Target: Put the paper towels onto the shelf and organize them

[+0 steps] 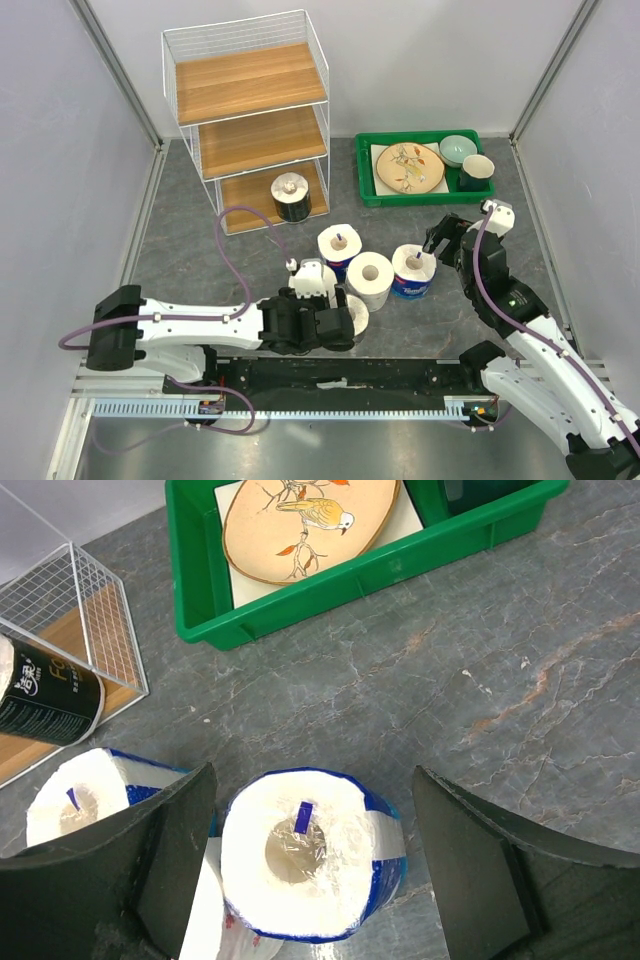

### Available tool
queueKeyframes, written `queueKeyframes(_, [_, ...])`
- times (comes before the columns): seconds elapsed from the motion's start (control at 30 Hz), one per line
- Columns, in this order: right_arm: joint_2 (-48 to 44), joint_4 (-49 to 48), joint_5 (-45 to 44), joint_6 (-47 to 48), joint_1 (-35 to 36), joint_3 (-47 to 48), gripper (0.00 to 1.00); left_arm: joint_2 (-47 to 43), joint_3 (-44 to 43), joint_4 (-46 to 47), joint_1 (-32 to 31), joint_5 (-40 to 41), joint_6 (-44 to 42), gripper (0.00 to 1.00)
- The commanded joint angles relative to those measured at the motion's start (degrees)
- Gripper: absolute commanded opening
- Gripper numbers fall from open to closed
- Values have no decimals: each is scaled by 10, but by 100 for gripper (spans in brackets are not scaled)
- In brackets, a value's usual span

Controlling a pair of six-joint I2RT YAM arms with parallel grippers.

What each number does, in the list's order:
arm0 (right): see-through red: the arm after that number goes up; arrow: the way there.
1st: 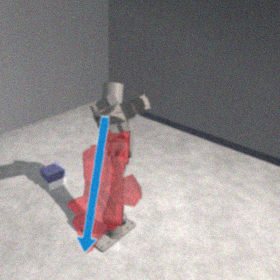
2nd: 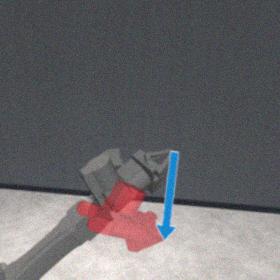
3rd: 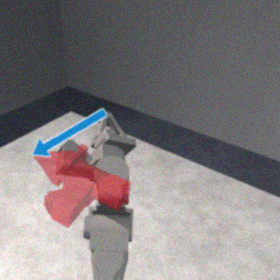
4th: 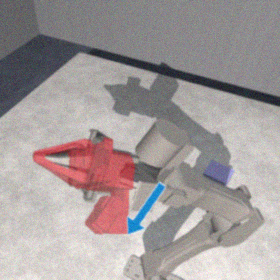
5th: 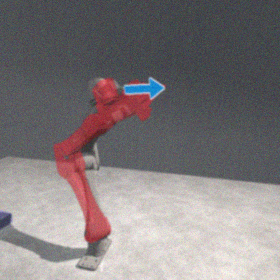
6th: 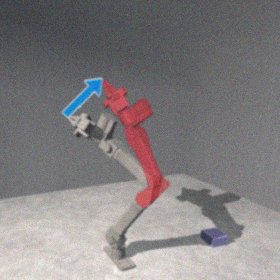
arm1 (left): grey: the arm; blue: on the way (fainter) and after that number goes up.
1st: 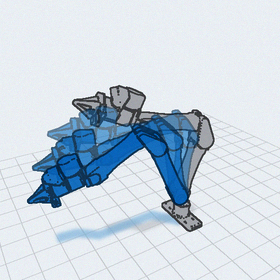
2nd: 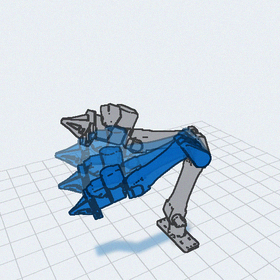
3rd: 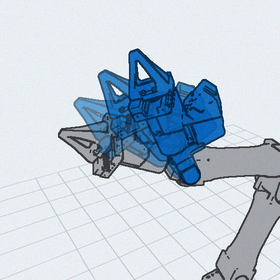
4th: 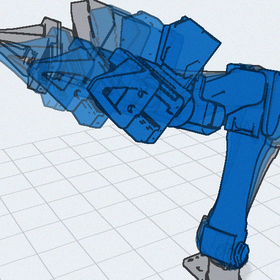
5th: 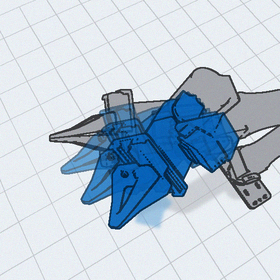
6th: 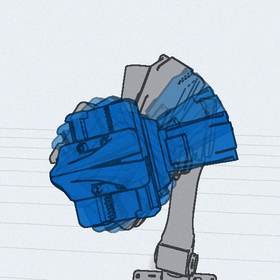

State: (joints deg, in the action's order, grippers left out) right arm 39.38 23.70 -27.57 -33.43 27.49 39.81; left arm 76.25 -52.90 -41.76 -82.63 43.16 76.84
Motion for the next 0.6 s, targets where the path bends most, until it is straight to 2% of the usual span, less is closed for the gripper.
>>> queueKeyframes(0.0, [1,-4,-16,5,-1,18,88,23,-16,41,4,13,-13,97])
queueKeyframes(0.13, [2,-4,-19,7,-1,18,88,36,-18,47,5,3,-18,89])
queueKeyframes(0.3, [3,-4,-20,6,-1,18,88,36,-12,48,4,-1,-17,65])
queueKeyframes(0.43, [2,-4,-19,4,-1,17,88,30,-12,48,4,3,-23,62])
queueKeyframes(0.53, [-1,-5,-19,3,-1,13,88,36,-18,48,4,6,-34,55])
queueKeyframes(0.57, [-1,-5,-18,1,-2,12,88,37,-19,48,4,7,-35,50])
